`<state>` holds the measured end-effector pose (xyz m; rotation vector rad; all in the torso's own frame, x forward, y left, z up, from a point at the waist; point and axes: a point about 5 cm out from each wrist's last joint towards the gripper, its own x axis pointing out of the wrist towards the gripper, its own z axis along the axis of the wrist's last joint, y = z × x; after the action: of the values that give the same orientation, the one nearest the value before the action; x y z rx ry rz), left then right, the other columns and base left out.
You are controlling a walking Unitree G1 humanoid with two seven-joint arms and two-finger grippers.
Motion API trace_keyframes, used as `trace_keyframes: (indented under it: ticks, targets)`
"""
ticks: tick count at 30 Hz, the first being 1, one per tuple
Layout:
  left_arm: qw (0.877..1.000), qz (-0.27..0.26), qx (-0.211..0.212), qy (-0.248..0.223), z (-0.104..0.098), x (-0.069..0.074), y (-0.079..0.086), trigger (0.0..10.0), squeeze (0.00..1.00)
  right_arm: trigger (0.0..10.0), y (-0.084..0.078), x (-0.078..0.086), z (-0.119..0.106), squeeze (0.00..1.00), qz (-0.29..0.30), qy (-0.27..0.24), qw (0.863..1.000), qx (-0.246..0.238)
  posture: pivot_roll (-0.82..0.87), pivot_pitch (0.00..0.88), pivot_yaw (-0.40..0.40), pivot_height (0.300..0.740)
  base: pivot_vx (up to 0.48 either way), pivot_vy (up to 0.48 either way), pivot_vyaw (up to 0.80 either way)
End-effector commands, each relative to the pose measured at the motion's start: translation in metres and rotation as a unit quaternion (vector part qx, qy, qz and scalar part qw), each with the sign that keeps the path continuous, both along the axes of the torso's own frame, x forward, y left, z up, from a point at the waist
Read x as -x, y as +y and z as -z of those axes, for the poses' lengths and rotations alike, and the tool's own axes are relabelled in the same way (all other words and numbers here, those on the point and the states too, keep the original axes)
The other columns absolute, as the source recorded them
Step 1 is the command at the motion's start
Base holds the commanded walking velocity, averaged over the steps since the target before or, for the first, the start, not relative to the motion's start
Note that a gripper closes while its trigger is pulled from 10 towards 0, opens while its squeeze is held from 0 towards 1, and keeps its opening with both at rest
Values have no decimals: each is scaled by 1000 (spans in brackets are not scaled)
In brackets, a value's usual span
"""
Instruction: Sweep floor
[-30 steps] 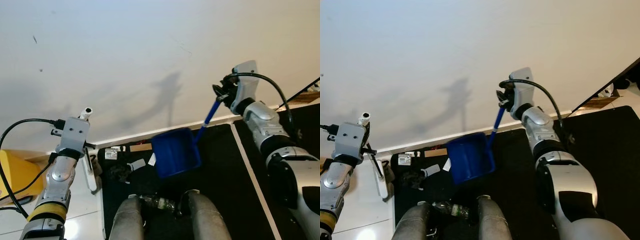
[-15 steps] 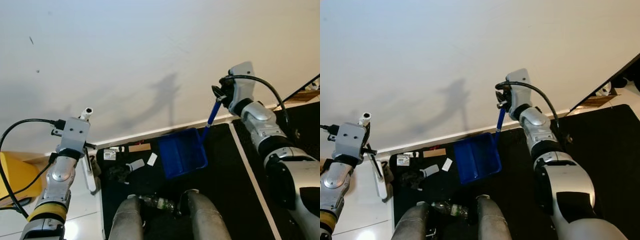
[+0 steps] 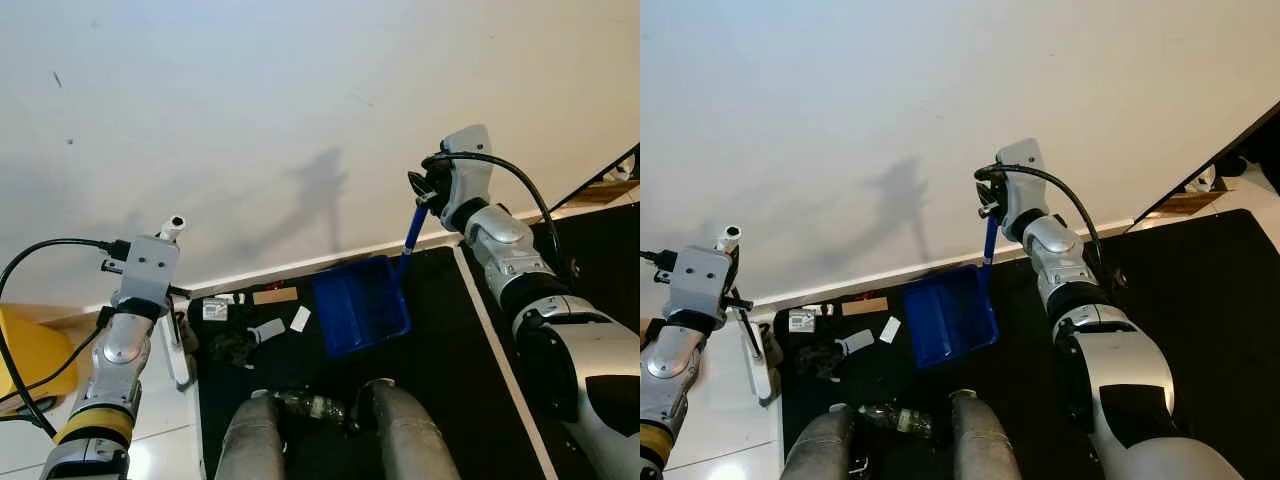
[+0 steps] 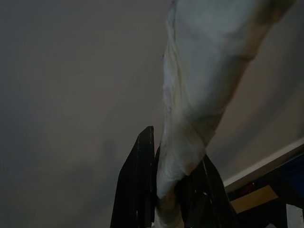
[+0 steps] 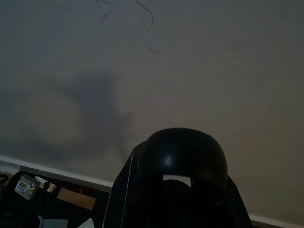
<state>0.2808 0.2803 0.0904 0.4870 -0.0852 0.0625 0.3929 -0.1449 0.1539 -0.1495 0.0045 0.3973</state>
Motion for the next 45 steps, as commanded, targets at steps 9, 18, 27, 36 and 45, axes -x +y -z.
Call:
trace_keyframes:
  ticks: [9,18,27,36,45]
  targets:
    - [1000,1,7,1,7,5,-6,10000,0,10000,14,6,16,0,-20,32,999,-17,173,302,-98,740,0,0,0]
    - [1000,-1,10,2,9,7,-6,10000,0,10000,13,7,18,0,-23,34,999,-12,171,302,-98,740,0,0,0]
    - [1000,-2,11,2,8,6,-6,10000,0,10000,8,6,16,0,-19,29,999,-4,170,302,-95,740,0,0,0]
    - [1000,-1,10,2,8,6,-6,10000,0,10000,22,1,-2,0,-40,2,998,-53,174,304,-95,740,0,0,0]
    - [1000,-5,10,-5,4,4,-4,10000,0,10000,34,1,-4,0,-60,1,997,-38,176,308,-107,740,0,0,0]
